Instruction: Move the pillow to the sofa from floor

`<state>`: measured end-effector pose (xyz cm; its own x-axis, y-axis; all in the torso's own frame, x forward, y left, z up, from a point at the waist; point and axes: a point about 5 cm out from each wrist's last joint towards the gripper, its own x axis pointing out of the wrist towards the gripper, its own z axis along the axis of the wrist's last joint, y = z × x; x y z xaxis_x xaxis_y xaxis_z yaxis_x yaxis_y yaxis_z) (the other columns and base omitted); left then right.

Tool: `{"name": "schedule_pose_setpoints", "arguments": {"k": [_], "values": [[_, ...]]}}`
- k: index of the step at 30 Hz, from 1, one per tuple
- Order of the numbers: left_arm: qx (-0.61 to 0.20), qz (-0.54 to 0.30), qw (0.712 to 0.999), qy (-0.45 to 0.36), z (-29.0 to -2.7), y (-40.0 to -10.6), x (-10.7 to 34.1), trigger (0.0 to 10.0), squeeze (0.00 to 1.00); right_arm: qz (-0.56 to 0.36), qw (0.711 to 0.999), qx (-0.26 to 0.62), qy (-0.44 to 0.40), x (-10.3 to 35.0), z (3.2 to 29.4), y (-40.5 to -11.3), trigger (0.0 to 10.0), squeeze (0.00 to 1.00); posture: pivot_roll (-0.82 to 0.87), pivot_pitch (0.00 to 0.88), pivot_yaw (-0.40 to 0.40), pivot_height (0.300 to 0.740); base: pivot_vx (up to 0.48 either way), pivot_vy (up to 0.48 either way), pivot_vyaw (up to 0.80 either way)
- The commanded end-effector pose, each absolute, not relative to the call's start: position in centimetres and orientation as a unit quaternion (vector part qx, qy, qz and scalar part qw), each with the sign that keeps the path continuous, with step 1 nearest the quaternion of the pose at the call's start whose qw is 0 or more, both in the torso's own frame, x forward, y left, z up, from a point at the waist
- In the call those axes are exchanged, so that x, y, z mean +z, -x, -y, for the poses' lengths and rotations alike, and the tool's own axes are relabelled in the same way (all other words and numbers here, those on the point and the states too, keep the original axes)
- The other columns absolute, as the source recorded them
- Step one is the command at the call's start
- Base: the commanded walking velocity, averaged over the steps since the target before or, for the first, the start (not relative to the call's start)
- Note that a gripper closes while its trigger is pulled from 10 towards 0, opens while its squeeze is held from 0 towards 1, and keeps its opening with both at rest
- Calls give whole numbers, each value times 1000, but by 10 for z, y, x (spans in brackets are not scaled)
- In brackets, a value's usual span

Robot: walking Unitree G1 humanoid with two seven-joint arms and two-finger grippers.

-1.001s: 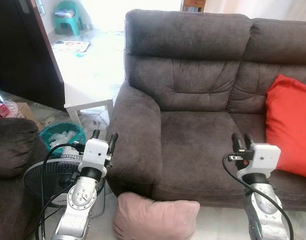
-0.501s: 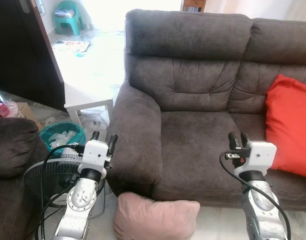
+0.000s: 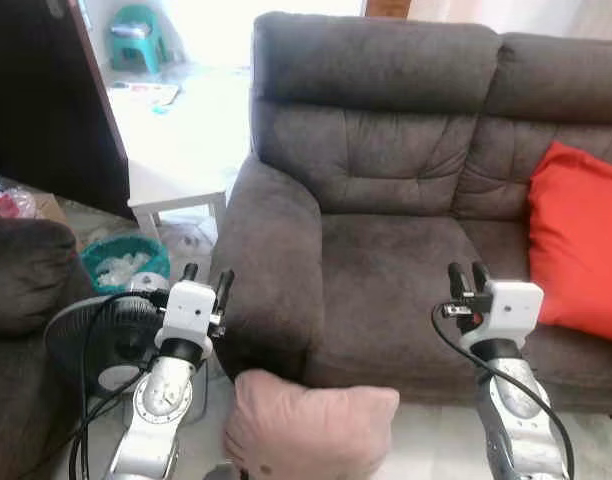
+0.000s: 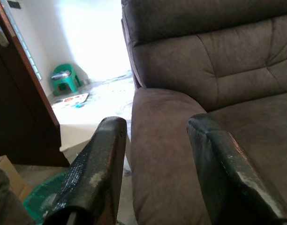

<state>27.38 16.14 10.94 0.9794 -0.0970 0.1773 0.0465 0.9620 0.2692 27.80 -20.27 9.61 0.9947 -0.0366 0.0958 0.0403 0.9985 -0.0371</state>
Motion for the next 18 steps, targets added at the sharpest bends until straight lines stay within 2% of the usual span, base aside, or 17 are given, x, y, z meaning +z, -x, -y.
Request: {"name": "schedule_pose_setpoints", "arguments": {"k": [1, 18], "values": [[-35, 92, 986, -134, -160, -274, 108, 10000, 0, 52, 998, -18, 23, 98, 203, -278, 10000, 0, 95, 16, -68, 647, 0, 0, 0], [-32, 92, 986, -133, -160, -275, 108, 10000, 0, 44, 999, -11, 21, 95, 198, -279, 10000, 0, 96, 15, -68, 647, 0, 0, 0]]}}
